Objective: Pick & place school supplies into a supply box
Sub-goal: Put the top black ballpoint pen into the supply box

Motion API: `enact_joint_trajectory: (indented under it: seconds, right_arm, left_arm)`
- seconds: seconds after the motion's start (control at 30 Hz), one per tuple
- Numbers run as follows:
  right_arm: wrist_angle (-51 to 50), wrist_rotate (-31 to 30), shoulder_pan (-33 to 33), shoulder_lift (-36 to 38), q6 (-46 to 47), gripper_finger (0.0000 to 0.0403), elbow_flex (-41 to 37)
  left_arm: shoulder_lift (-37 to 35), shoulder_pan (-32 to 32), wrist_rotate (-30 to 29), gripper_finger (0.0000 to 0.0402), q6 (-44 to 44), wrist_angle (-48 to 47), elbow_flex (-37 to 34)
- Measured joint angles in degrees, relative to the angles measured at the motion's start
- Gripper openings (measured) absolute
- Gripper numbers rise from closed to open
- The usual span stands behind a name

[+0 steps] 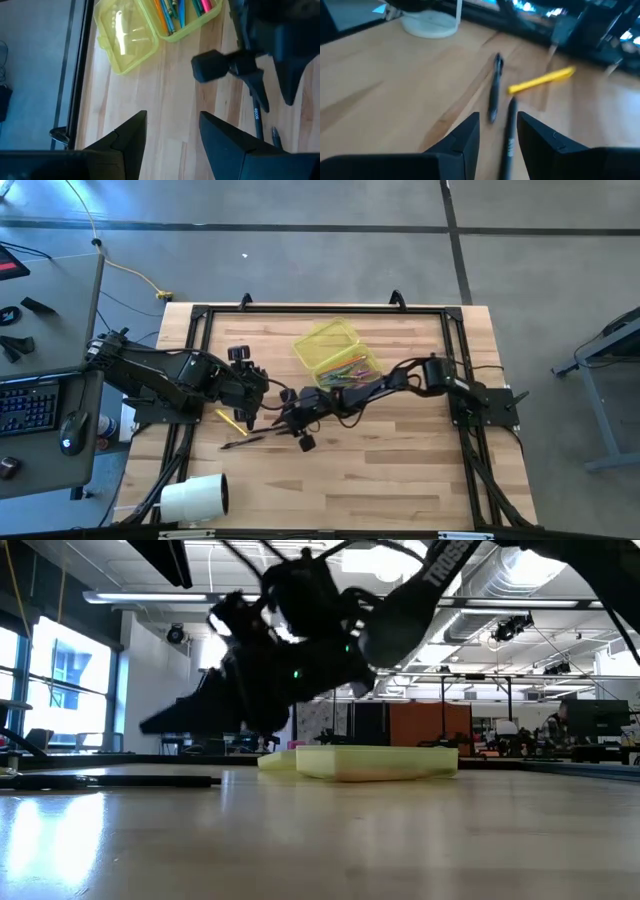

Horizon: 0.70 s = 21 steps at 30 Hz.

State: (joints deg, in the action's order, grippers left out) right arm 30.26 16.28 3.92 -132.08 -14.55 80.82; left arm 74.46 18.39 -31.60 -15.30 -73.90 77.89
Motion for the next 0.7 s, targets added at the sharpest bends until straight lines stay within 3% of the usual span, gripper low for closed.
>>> enact_joint_trajectory:
  seconds: [0.2, 0.4, 0.7]
  right_arm:
    - [-0.59, -0.29, 0.0, -4.82, 3.11, 0.0114, 1.96]
    - [-0.05, -5.88, -0.05, -5.74, 2.85, 0.0114, -0.03]
    - [7.04, -0.08, -0.14, -5.81, 4.55, 0.0114, -1.13]
  left_arm:
    - [0.0, 0.0, 1.76, 0.0214, -0.01, -0.87, 0.0]
    - [0.0, 0.0, 1.47, 0.0214, -0.01, -1.21, 0.0]
    - [0.0, 0.0, 1.47, 0.0214, -0.01, -1.22, 0.0]
